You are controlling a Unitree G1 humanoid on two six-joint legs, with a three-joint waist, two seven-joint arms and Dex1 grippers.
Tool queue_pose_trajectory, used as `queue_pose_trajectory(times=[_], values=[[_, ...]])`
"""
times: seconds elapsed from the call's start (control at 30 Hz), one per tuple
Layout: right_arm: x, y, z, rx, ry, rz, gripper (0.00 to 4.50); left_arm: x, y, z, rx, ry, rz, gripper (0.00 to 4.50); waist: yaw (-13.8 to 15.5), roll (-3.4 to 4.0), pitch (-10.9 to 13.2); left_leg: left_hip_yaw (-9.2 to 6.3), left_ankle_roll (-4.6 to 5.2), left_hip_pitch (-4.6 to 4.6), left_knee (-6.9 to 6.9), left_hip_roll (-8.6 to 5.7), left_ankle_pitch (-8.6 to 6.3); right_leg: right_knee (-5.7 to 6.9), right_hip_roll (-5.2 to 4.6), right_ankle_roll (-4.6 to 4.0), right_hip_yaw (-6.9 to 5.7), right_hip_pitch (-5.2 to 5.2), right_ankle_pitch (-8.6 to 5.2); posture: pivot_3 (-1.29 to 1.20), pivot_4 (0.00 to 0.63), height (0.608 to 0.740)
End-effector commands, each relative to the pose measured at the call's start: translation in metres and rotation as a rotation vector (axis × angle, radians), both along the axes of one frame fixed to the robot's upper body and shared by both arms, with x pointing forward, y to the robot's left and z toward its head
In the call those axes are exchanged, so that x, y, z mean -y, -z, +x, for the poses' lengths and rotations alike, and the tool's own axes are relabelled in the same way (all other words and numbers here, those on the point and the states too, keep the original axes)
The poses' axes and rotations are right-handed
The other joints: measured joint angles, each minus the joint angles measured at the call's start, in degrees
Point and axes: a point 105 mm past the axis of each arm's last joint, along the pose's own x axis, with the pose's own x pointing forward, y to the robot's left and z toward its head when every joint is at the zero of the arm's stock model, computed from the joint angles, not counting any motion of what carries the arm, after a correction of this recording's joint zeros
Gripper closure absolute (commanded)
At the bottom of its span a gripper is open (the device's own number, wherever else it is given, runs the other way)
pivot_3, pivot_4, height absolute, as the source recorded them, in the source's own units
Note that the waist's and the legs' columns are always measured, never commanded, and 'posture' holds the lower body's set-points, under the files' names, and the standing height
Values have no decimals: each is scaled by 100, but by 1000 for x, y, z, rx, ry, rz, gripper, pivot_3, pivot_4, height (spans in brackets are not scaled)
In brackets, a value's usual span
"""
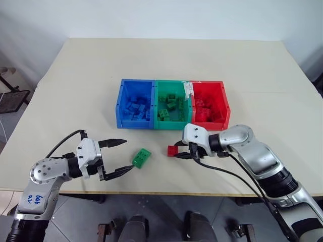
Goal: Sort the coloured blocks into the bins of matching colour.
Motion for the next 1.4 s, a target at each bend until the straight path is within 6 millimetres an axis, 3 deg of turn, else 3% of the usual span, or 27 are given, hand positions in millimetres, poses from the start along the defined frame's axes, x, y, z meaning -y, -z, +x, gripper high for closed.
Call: queue_pose_trajectory(times=[0.03, 0.2, 0.3, 0.4, 0.57, 0.6, 0.7, 0.83, 0.93, 1.07, 1.13, 1.27, 1.4], values=[[27, -51, 19, 155, 129, 190, 3056, 6, -20, 5, 59, -6, -79, 0, 14, 0, 0, 0, 0, -1, 1, 0, 0, 0, 0, 0, 0, 0, 0, 0, 150, 740], [72, -97, 54, 290, 407, 390, 3056, 15, -40, 21, 82, -56, -213, 0, -12, 0, 0, 2, 0, 4, 2, 0, 0, 4, 0, -1, 1, 1, 0, 0, 150, 740], [86, -106, 69, 357, 488, 414, 3056, 19, -44, 25, 82, -74, -249, 0, -51, 0, 0, 6, 0, 5, -3, 1, 0, 5, 1, -1, 3, -3, 0, 0, 150, 740], [92, -108, 82, 366, 557, 439, 2024, 21, -45, 26, 73, -71, -259, 0, -99, 0, 0, 8, 0, 4, -5, 1, 0, 6, 0, -1, 3, -6, 0, 0, 150, 740], [85, -106, 81, 391, 466, 425, 409, 12, -42, 28, 73, -91, -218, 0, -150, 0, 0, 8, 0, -1, -5, 0, 0, 7, 0, -1, 3, -10, 0, 0, 150, 740], [80, -106, 70, 381, 380, 445, 11, 8, -41, 29, 76, -102, -207, 0, -150, 0, 0, 8, 0, -1, -5, 0, 0, 7, 0, -1, 3, -10, 0, 0, 150, 740], [69, -92, 25, 331, 99, 438, 11, -11, -36, 27, 63, -126, -127, 0, -137, 0, 0, 5, 0, -2, -9, 2, 0, 4, 1, 0, 0, -9, 0, 0, 150, 740], [76, -56, -20, 284, -107, 342, 11, -49, -21, 21, 11, -199, 11, 0, -143, 0, 0, 11, 2, 1, -12, 1, -1, -1, -1, 0, -1, -7, 1, 0, 150, 740], [86, -39, -34, 266, -164, 280, 11, -71, -7, 15, -24, -248, 125, 0, -146, 1, 1, 19, 2, 4, -10, 2, -1, -2, 0, 0, 2, -7, 0, 0, 150, 740], [93, -37, -44, 188, -161, 318, 11, -86, -2, 11, -47, -315, 206, 0, -141, 1, 1, 24, 2, 8, -3, 6, -1, 1, 0, -2, 6, -5, 1, 0, 150, 740], [91, -42, -45, 227, -168, 332, 11, -74, -8, 7, -78, -354, 168, 0, -140, 0, 2, 22, 2, 8, -5, 7, -1, 3, 0, -2, 5, -6, 1, 0, 150, 740], [82, -42, -44, 211, -158, 362, 11, -17, 1, -25, -253, -136, 91, 0, -102, -2, 3, 18, 0, 6, -3, 8, -6, 4, -4, -1, 5, -6, 2, 0, 150, 740], [76, -38, -46, 214, -171, 355, 11, 15, 15, -17, -327, -187, 125, 0, 16, -2, 3, 20, 0, 9, 0, 8, -6, 6, -3, -3, 6, -4, 2, 0, 150, 740]])
